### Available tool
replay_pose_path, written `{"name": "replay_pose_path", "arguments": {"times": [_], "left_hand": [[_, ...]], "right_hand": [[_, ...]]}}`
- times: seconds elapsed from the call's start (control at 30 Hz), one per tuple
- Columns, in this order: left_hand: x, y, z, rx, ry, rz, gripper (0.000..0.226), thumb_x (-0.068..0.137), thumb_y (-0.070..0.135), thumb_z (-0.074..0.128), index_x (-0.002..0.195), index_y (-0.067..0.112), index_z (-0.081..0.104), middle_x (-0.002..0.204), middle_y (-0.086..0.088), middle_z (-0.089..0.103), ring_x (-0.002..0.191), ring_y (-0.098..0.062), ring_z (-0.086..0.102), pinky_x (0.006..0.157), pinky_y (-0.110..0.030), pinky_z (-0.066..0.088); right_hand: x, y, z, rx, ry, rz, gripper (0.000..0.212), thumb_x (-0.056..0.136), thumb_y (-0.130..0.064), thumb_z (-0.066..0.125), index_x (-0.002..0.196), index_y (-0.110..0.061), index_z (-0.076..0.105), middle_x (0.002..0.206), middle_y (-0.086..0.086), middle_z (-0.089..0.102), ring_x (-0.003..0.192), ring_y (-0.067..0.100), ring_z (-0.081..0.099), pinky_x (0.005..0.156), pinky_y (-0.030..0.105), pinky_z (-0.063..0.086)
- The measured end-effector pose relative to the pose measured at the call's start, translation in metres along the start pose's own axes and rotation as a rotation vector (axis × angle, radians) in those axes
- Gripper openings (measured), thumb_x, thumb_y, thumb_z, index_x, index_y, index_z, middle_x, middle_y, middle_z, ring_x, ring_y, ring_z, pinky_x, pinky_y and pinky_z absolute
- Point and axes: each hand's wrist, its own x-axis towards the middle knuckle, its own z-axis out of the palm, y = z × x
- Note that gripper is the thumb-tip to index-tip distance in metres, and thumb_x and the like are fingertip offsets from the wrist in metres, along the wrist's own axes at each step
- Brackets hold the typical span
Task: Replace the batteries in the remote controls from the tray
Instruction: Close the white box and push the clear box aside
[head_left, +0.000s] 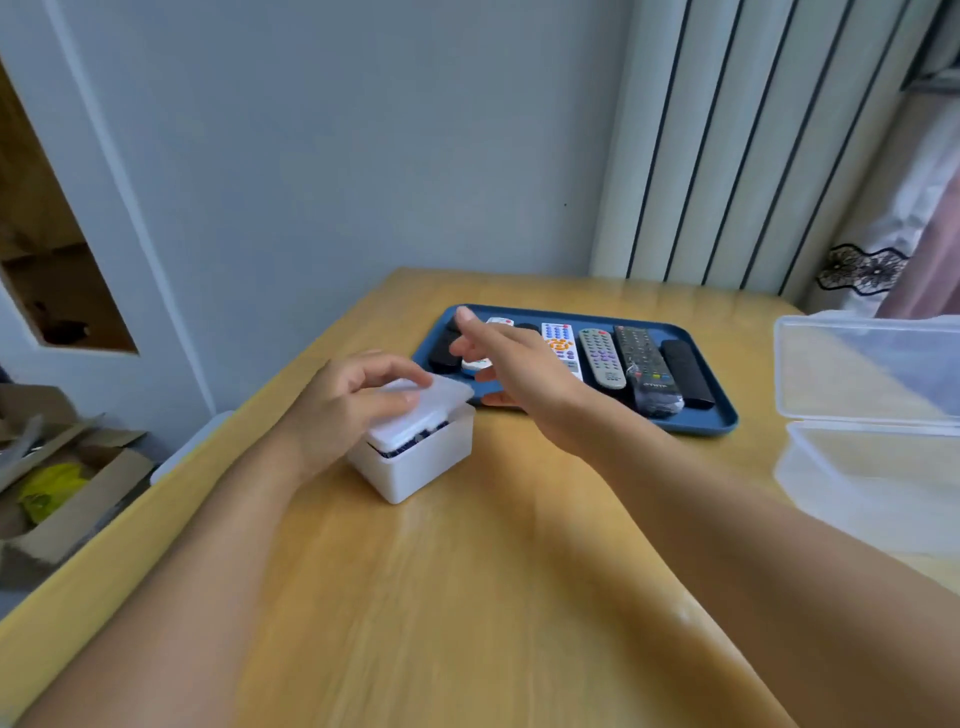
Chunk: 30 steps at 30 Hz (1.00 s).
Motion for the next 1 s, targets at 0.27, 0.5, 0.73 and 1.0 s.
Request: {"name": "replay_pose_path", "arguments": {"times": [0.27,0.5,0.73,1.0], "left_hand": [[-0.003,0.028,0.025,0.686,-0.062,-0.123,0.058,0.060,0.066,0.066,0.105,0.037,0.044,0.116,0.022,0.044,0.102,-0.010,0.055,0.078,-0.033,0.043],[-0.007,0.033,0.037,0.858,-0.035,-0.136,0.058,0.074,0.049,0.073,0.111,0.035,0.032,0.119,0.015,0.050,0.097,-0.019,0.052,0.075,-0.036,0.040],[0.027,0.071,0.100,0.605,-0.403,0.035,0.070,0.062,0.019,0.076,0.110,0.055,0.041,0.113,0.009,0.053,0.104,-0.022,0.051,0.080,-0.038,0.051],[0.064,0.146,0.190,0.160,-0.349,0.010,0.078,0.088,0.071,0.052,0.152,0.035,0.027,0.156,0.013,0.034,0.141,-0.009,0.034,0.098,-0.024,0.033]], "right_hand": [[-0.009,0.022,0.020,-0.577,-0.180,-0.368,0.019,0.103,-0.023,0.044,0.116,-0.012,0.053,0.115,0.008,0.060,0.104,0.025,0.056,0.090,0.038,0.044],[-0.022,0.032,0.020,-0.646,-0.134,-0.350,0.042,0.101,-0.042,0.029,0.134,-0.023,0.046,0.118,0.011,0.063,0.109,0.031,0.057,0.093,0.049,0.047],[-0.072,0.000,-0.129,-0.669,0.452,-0.421,0.020,0.096,-0.033,0.061,0.096,-0.018,0.074,0.094,-0.005,0.073,0.090,0.014,0.068,0.082,0.037,0.057],[-0.138,0.046,-0.337,-0.457,1.051,0.176,0.073,0.093,-0.068,0.032,0.133,-0.012,0.057,0.129,0.016,0.060,0.126,0.037,0.053,0.101,0.046,0.041]]}}
